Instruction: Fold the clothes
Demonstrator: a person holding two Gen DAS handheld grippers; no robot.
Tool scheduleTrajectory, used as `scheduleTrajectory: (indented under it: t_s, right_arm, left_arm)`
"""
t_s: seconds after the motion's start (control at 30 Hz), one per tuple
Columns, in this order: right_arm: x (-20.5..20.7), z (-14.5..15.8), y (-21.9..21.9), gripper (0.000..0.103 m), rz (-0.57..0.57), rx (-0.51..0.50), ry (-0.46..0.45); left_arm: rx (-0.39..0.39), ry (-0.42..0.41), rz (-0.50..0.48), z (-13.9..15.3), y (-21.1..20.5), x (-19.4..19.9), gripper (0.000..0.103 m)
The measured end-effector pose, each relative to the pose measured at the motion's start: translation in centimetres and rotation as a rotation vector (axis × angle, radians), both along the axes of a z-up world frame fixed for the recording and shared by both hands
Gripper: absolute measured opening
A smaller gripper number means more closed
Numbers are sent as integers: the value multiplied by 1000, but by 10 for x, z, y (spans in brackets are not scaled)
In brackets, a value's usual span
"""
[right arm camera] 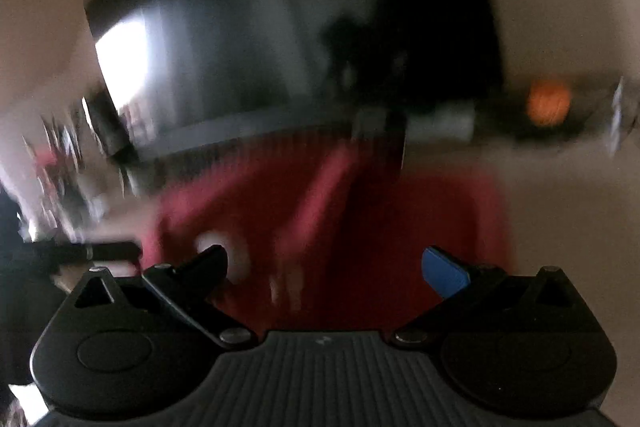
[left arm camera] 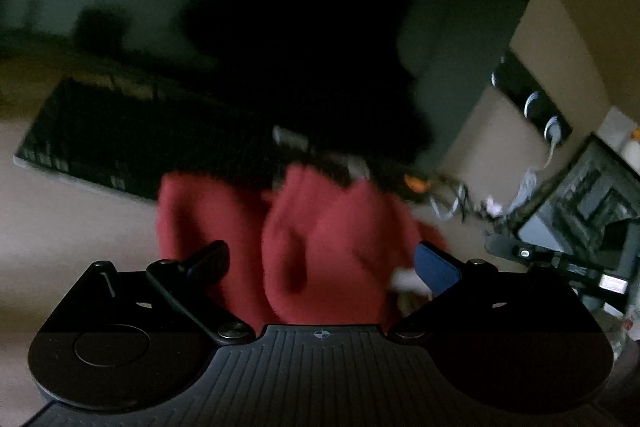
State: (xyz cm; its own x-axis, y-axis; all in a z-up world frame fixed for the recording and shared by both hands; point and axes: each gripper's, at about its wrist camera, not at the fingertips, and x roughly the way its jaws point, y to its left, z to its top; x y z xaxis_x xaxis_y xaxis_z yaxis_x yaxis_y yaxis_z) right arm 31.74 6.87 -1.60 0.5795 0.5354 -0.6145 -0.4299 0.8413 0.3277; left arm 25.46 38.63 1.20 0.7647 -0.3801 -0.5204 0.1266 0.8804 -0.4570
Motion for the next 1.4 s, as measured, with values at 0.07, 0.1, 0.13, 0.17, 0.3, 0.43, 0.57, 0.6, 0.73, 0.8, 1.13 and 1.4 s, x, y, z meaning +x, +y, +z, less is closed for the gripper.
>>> scheduleTrajectory:
  t_s: [0.07, 0.1, 0.13, 0.17, 0.3, 0.43, 0.57, 0.6, 0.73, 0.8, 1.13, 1.4]
  right_arm:
    - [2, -22, 8, 103, -12, -46, 14]
    - [-1, -23, 5, 103, -26, -28, -2]
    - [-1, -23, 1, 103, -38, -10, 3]
    - [-1, -22, 0, 103, -30, -9, 7]
    - [-6, -6, -3, 103, 16, -61, 9]
    - [-58, 20, 27, 103, 128, -192, -207]
    - [-72, 2, 59, 103, 133, -379, -300]
    - [-74, -3, 65, 103, 119, -418, -320]
    - [-92, 9, 55, 103, -48, -556, -492]
    - [-99, 11, 43, 103, -88, -601, -530]
    - [-89, 31, -41, 103, -122, -186, -204]
    - [-43, 3, -12, 103, -75, -151, -87]
  left_arm:
    - [36, 69, 12, -18, -9, 6, 101]
    - [53, 106, 23, -29, -12, 9, 101]
    - [65, 141, 33, -38, -15, 12, 101]
    - [57, 160, 41, -44, -15, 12, 101]
    - [16, 164, 57, -50, -10, 10, 101]
    - [-38, 173, 82, -50, -4, 10, 102]
    - [-106, 89, 56, -29, -4, -1, 102]
    - [-123, 64, 46, -24, -4, -3, 102]
    - [-124, -19, 20, -5, -13, 4, 102]
    - [-82, -34, 18, -1, -20, 11, 102]
    - [173, 123, -15, -40, -47, 7, 102]
    - [188, 112, -60, -40, -39, -7, 102]
